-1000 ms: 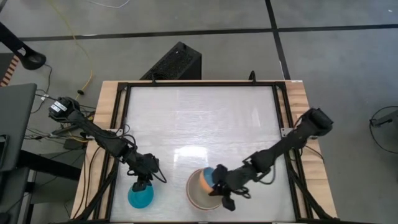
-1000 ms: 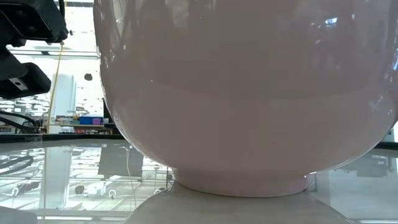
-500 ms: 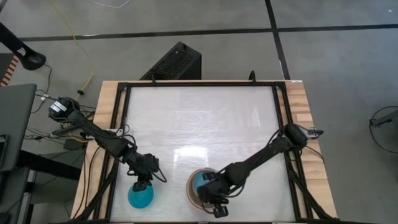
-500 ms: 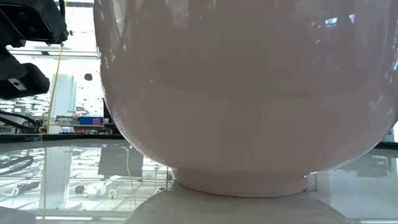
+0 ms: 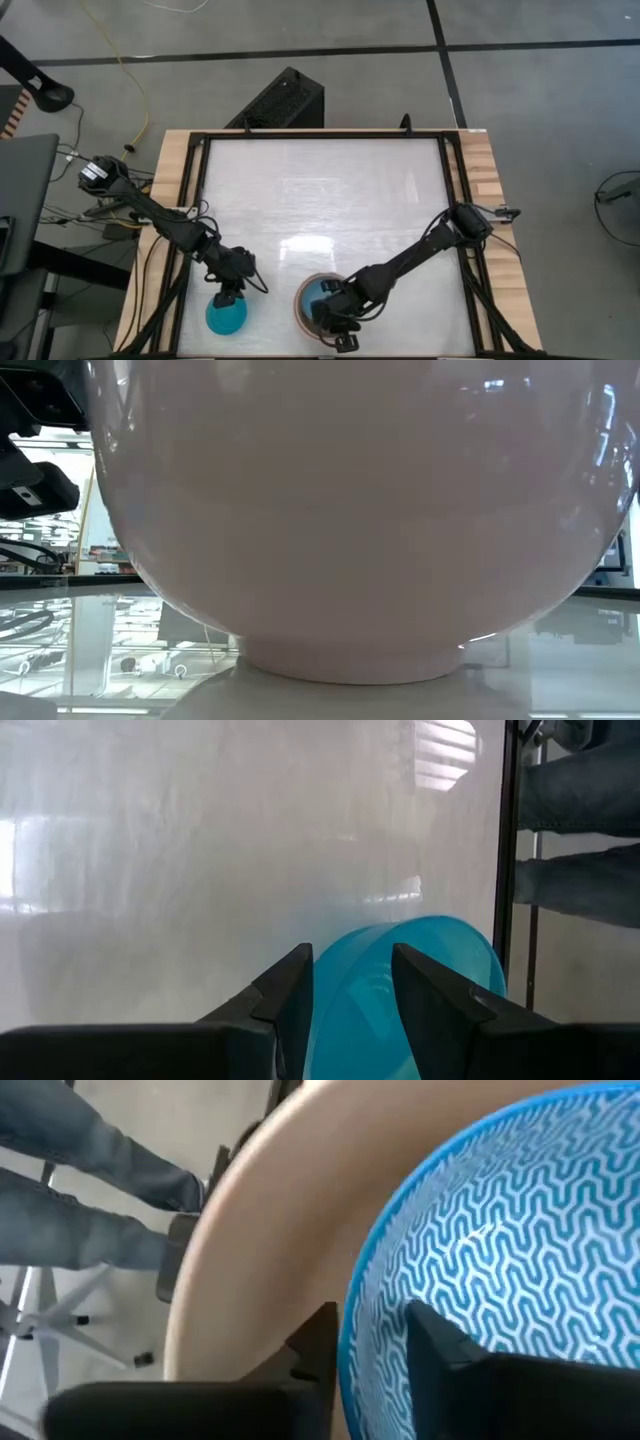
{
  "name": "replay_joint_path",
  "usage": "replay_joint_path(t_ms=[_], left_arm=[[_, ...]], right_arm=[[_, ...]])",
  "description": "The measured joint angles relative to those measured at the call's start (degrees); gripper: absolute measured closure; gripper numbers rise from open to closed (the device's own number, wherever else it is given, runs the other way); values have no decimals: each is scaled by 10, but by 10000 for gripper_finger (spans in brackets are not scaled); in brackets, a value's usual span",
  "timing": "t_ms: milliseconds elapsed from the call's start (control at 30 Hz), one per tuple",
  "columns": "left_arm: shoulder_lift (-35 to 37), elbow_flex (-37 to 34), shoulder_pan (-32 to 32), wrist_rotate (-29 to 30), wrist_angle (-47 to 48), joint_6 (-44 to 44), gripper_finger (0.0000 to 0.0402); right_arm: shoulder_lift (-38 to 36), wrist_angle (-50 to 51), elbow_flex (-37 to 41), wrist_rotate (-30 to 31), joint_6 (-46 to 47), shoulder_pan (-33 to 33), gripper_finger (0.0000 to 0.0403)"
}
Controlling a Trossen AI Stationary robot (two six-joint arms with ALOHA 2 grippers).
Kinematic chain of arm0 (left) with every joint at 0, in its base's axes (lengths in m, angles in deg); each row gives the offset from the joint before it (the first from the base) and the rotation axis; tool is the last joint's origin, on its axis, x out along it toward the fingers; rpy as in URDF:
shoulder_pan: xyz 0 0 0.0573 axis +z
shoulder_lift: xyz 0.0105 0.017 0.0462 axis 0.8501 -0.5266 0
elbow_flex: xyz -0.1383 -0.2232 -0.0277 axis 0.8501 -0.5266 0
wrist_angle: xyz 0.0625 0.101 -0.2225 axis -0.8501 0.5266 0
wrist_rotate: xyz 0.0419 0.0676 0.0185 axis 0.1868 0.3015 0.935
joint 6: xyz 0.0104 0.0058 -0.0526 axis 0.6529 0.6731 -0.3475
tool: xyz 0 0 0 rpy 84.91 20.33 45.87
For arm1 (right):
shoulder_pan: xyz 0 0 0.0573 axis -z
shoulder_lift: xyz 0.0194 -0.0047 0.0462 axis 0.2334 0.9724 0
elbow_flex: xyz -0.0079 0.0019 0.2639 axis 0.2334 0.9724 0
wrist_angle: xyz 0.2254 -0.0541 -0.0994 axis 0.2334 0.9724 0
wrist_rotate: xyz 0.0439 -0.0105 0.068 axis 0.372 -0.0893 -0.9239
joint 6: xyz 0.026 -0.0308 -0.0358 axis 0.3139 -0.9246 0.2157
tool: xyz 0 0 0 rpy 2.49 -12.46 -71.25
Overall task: Nest bowls inside each other
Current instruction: Stack the blue patterned bowl on top of the gray bowl, then stack the blue bowl on top of the blue patterned bowl
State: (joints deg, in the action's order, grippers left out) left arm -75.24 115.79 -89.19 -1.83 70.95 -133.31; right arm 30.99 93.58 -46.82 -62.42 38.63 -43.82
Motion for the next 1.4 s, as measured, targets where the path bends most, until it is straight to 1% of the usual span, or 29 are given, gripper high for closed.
replay_joint_path(t_ms=[200, 267, 333, 433, 533, 600, 767, 900, 967, 1033, 1200, 1300, 1400], left_arm=[[0, 0, 0, -57, 17, 3, 276], [0, 0, -4, -73, 22, 9, 276], [0, 0, -10, -69, 37, 19, 276], [-2, 0, -17, -48, 64, 39, 276], [-2, 0, -22, -7, 90, 51, 276], [-2, 0, -23, 8, 92, 58, 276], [-2, 0, -24, 11, 74, 59, 276], [-2, 0, -24, 6, 63, 47, 276], [-2, 0, -24, 3, 48, 47, 276], [3, 0, -24, 17, 28, 52, 276], [28, 0, -23, 96, -12, 71, 276], [46, 0, -23, 137, -3, 85, 276], [52, 0, -23, 162, 35, 102, 276]], right_arm=[[-17, -16, -1, -1, 40, -3, 226], [-31, -16, -1, 9, 50, -3, 209], [-45, -16, -1, 23, 60, -3, 200], [-73, -15, -1, 57, 63, -3, 199], [-106, -15, -1, 94, 64, -3, 206], [-127, -15, -1, 116, 64, -3, 211], [-178, -2, -2, 176, 64, -3, 218], [-206, 44, -2, 215, 64, -4, 218], [-217, 72, -2, 226, 70, -4, 218], [-225, 96, -2, 235, 78, -4, 218], [-238, 114, -2, 249, 91, -4, 218], [-239, 124, -2, 249, 97, -4, 218], [-239, 131, -2, 249, 107, -7, 218]])
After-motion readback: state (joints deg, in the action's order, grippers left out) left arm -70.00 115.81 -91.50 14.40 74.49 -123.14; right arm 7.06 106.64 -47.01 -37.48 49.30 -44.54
